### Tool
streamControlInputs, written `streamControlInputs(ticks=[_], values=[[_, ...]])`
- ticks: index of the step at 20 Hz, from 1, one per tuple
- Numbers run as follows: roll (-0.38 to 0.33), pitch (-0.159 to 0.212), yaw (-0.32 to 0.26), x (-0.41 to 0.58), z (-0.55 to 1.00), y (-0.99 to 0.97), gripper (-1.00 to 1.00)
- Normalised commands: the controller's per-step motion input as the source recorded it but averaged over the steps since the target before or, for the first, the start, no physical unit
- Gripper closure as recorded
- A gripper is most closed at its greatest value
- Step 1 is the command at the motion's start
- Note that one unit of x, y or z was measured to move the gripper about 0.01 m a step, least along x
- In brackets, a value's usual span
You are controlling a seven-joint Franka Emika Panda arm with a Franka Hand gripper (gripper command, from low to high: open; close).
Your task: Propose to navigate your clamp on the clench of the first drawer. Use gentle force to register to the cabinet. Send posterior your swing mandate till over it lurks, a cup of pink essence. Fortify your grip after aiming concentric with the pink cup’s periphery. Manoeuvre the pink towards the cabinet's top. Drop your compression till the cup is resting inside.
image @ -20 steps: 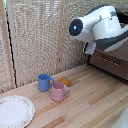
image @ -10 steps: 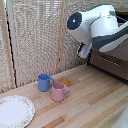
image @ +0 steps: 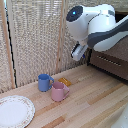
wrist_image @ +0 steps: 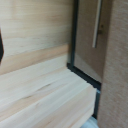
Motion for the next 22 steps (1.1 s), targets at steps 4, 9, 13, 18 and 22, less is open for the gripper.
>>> streamControlInputs(ticks=[4, 9, 13, 18, 22], values=[[0.313, 0.126, -0.119, 0.18, 0.07, 0.44, -1.0], [0.308, 0.12, -0.121, 0.187, 0.09, 0.44, -1.0], [0.306, 0.116, -0.122, 0.191, 0.09, 0.44, -1.0], [0.29, 0.091, -0.129, 0.164, 0.08, 0.46, -1.0], [0.284, 0.144, -0.116, 0.247, 0.0, 0.48, -1.0]])
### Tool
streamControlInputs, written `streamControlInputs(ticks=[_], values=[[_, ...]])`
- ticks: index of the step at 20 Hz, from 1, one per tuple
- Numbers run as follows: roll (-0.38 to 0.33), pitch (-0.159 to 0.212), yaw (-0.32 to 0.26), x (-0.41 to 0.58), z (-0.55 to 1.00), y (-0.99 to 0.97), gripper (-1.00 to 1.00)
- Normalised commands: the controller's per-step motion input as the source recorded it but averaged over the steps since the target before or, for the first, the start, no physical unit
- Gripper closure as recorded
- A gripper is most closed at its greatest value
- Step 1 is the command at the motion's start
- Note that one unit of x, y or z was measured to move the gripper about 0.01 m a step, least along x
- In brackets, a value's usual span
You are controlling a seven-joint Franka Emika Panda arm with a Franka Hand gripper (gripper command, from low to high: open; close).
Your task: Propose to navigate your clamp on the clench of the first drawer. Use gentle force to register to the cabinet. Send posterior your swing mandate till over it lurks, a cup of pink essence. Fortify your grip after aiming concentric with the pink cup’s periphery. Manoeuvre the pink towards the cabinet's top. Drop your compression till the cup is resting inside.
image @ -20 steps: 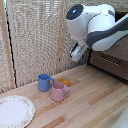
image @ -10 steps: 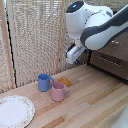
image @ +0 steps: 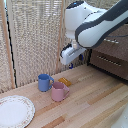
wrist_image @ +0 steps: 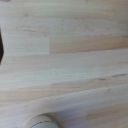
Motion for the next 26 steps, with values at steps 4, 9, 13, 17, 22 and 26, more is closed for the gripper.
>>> streamControlInputs(ticks=[4, 9, 13, 17, 22, 26], values=[[0.258, 0.144, -0.116, 0.259, 0.0, 0.52, -1.0], [0.131, 0.128, -0.112, 0.359, -0.01, 0.53, -1.0], [0.012, 0.114, -0.083, 0.387, 0.0, 0.42, -1.0], [-0.009, 0.087, -0.05, 0.519, -0.04, 0.29, -1.0], [-0.072, 0.096, -0.003, 0.393, -0.11, 0.12, -1.0], [-0.106, 0.096, 0.0, 0.156, -0.17, -0.05, -1.0]])
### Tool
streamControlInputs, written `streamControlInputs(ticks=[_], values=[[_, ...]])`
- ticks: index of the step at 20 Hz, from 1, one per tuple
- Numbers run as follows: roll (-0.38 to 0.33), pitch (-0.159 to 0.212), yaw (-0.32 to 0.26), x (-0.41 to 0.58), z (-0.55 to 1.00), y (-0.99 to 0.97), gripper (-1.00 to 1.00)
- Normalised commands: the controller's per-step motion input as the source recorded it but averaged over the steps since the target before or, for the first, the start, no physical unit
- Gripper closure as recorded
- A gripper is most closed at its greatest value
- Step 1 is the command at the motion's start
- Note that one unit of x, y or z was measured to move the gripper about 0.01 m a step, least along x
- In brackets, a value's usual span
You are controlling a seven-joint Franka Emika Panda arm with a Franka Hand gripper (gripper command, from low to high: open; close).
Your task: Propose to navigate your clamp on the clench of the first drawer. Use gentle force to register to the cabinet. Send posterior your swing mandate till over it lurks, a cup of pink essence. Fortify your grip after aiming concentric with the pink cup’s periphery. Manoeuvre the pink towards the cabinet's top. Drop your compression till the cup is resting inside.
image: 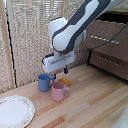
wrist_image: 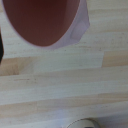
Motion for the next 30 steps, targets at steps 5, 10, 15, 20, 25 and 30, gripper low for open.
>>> streamControlInputs(ticks=[5, 10, 15, 20, 25, 30], values=[[-0.103, 0.058, 0.004, 0.097, -0.18, -0.2, -1.0], [-0.034, 0.002, 0.031, 0.358, -0.24, -0.17, -1.0], [-0.002, -0.027, 0.054, 0.333, -0.3, -0.08, -1.0], [0.0, -0.013, 0.01, 0.035, -0.35, -0.06, -1.0], [-0.005, 0.027, -0.032, -0.141, -0.14, -0.05, 1.0], [0.0, 0.003, 0.005, -0.1, -0.01, -0.01, 1.0]])
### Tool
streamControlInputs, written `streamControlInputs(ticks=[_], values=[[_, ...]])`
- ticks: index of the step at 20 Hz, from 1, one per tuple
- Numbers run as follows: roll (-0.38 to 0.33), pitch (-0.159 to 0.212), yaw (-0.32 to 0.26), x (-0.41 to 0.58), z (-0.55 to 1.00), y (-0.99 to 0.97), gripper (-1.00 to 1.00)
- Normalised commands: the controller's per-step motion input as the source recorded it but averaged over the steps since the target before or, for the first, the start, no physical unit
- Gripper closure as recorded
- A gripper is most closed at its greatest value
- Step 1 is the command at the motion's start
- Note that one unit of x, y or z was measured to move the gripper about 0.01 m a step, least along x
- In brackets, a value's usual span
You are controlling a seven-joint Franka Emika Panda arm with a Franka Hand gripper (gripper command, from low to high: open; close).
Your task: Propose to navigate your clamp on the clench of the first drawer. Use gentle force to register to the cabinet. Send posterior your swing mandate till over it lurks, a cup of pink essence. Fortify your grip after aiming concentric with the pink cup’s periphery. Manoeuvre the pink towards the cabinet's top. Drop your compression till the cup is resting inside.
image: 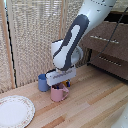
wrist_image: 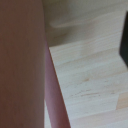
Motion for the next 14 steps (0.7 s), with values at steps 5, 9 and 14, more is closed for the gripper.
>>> streamControlInputs(ticks=[5, 9, 14], values=[[0.0, 0.004, 0.033, 0.0, 0.0, 0.02, 1.0], [0.0, -0.004, 0.012, -0.079, 0.0, 0.0, 1.0], [0.0, -0.009, 0.018, -0.251, 0.25, 0.06, 1.0]])
